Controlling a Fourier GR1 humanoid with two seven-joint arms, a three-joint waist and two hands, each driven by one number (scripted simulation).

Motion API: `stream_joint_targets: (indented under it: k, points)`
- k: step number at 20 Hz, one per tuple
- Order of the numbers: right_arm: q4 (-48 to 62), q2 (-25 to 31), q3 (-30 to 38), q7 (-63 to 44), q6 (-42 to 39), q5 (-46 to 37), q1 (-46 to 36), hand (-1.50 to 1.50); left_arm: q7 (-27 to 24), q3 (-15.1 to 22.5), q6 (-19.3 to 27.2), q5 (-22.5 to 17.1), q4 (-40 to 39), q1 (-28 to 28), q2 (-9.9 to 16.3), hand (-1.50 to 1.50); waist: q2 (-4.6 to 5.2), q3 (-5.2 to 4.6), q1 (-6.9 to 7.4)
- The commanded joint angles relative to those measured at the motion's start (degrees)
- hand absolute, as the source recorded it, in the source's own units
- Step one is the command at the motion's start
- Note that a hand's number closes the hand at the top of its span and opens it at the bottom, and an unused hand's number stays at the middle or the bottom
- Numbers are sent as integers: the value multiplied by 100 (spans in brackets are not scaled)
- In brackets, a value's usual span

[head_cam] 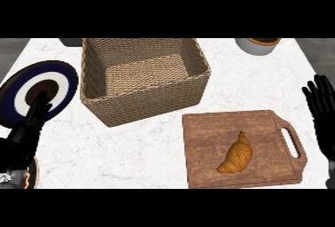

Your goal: Pick the croissant from the cutting board and place it in the basket

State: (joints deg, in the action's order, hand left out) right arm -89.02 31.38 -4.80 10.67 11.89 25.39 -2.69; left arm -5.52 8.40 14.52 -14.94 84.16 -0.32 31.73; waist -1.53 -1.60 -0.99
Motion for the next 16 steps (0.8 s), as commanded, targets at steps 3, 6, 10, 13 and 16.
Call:
stream_joint_targets:
  k: [3,6,10,13,16]
  points:
    - [-227,-143,-172,-557,432,-296,-750,150,542,195,-268,-302,-564,103,-420,0,176,151,132]
    - [-221,-471,-518,-969,831,-483,-1336,150,1204,607,-203,-433,-822,525,-808,0,206,145,282]
    - [39,-1154,-2281,-1182,1153,-1920,-1673,150,1458,850,-282,-344,-775,399,-862,0,214,139,438]
    - [472,-1625,-2894,-1698,2200,-3058,-1756,-150,1503,816,-330,-336,-728,366,-785,0,176,130,334]
    - [927,-1455,-3068,-2923,2442,-3775,-2196,-150,1482,767,-359,-364,-703,483,-751,0,143,116,295]
